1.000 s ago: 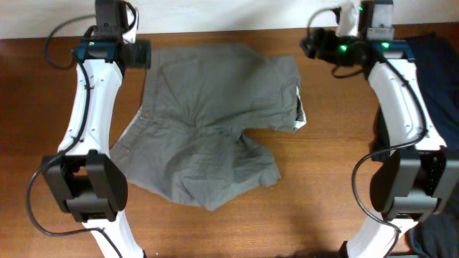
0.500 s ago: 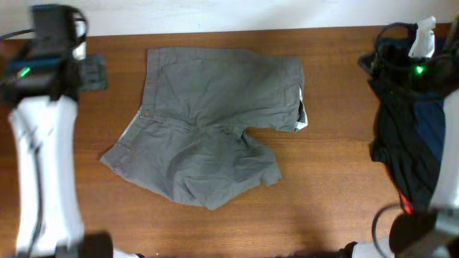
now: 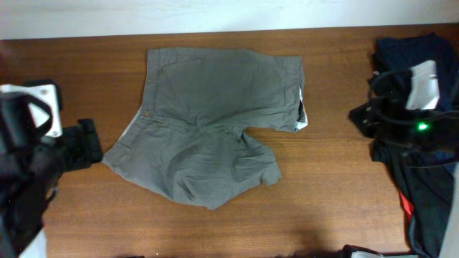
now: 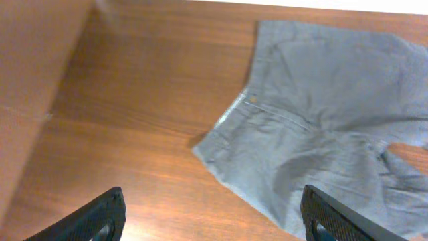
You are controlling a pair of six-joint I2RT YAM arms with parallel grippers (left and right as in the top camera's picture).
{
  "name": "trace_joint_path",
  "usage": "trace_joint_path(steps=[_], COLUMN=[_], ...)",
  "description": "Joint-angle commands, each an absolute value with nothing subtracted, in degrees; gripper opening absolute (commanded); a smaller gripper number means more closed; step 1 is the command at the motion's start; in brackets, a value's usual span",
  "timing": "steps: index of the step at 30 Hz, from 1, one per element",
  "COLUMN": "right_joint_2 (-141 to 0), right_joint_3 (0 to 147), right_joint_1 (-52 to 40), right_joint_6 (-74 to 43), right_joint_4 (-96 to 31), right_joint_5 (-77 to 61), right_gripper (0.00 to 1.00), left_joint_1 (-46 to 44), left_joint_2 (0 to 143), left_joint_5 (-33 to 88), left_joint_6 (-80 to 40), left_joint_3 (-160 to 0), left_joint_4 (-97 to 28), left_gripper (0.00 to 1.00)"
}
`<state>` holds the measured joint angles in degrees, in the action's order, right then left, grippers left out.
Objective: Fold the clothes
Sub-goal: 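Release the shorts and pull both grippers back, then grasp the shorts' leg hems with both grippers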
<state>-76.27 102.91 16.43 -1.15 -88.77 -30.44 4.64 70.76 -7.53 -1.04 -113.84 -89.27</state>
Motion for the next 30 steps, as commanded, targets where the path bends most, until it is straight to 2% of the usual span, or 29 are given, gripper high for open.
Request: trace_joint_path(steps=[1,2,6,10,15,19,21,22,23,24,27,30], right_joint_2=[-77.8,-78.7,-81.7,-86.0,-89.6,-93.5,-95.5,-96.5,-96.7,-96.6,-92.9,-86.7], right_joint_3=[92.3,85.9,67.9,53.9,46.0,44.2,44.2,44.2,44.2,44.5,49.3,58.0], right_joint_1=[8.6,6.1,2.6,-0.9,-7.1,-11.3,-12.5,-12.6,-12.6,-12.3,-9.0,-5.0], right_joint_6=[-1.9,-3.4,-6.3,-2.8,-2.8,-3.5,-4.2,-5.0,-5.0,-5.0,-4.9,-4.7], right_joint_4=[-87.1,-85.1,-73.5,-56.1,-38.9,-31.2,-29.0,-28.3,-28.3,-29.1,-38.7,-51.7], right_joint_5=[-23.9,-21.7,-22.2,-32.7,-32.8,-32.1,-30.8,-30.9,-30.9,-30.8,-27.7,-19.7], right_gripper=[0.77,0.74,0.74,0.75,0.75,0.75,0.61,0.39,0.24,0.14,0.04,0.04], left_joint_1=[4.8,4.8,4.7,4.7,4.7,4.7,4.7,4.7,4.7,4.7,4.7,4.7], left_joint_2=[74.4,76.0,80.1,86.7,94.3,99.2,101.6,103.0,103.7,104.7,107.0,108.3], left_joint_5=[-2.1,-2.1,-2.1,0.4,0.3,0.8,0.8,0.8,0.8,0.7,0.7,0.7], left_joint_6=[-2.6,-2.6,-2.6,-2.5,-2.6,-2.5,-2.5,-2.5,-2.5,-2.5,-2.5,-2.5], left_joint_3=[-104.3,-98.8,-85.3,-74.8,-71.2,-70.9,-70.9,-70.9,-70.9,-70.9,-70.9,-70.9], left_joint_4=[-87.2,-85.7,-79.6,-72.1,-65.9,-64.9,-64.4,-64.2,-64.1,-64.2,-64.0,-63.5], left_gripper=[0.84,0.84,0.83,0.83,0.83,0.79,0.76,0.74,0.73,0.72,0.71,0.71])
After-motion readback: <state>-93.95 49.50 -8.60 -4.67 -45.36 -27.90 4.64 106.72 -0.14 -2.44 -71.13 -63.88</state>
